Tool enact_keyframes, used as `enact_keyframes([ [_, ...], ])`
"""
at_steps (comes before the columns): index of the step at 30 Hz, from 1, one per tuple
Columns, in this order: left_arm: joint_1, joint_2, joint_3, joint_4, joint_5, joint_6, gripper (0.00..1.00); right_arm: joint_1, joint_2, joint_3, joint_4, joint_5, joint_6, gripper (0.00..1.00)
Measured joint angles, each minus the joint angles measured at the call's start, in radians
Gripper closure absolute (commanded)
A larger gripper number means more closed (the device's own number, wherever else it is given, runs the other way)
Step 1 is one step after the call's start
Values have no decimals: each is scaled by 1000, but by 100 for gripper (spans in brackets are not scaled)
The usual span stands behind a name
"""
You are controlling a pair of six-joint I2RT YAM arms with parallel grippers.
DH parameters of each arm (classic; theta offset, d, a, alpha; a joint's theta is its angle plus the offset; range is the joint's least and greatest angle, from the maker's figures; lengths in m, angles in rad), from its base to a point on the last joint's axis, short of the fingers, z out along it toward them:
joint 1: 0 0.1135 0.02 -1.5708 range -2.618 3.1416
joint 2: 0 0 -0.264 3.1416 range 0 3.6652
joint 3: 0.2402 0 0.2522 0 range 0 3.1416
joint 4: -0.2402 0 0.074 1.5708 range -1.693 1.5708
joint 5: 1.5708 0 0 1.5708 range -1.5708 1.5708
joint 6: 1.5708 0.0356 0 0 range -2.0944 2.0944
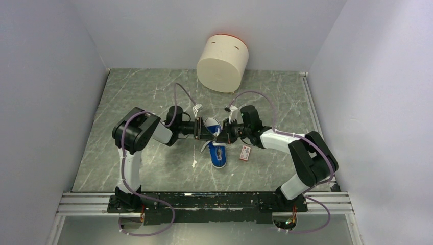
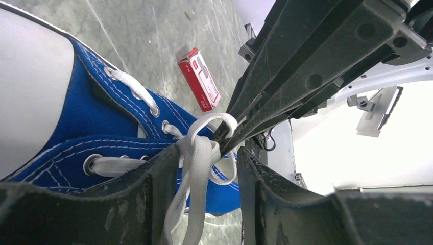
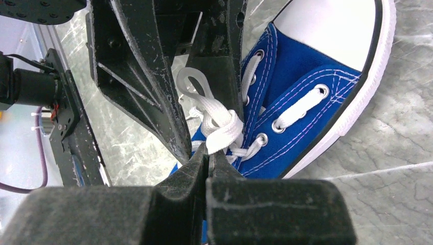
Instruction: Tie the shoes
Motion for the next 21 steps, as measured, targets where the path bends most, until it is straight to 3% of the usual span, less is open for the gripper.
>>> enact_keyframes([
  [7, 15, 36, -24, 135, -2, -103, 67, 1, -6, -11, 0, -2, 1, 100],
  [16, 17, 61, -24, 171, -2, -145, 61, 1, -6, -14, 0, -8, 1, 100],
  [19, 17, 66, -22, 182, -2, -159, 69, 1, -6, -14, 1, -10, 1, 100],
  [21, 17, 68, -22, 181, -5, -162, 80, 1, -6, -14, 0, -11, 1, 100],
])
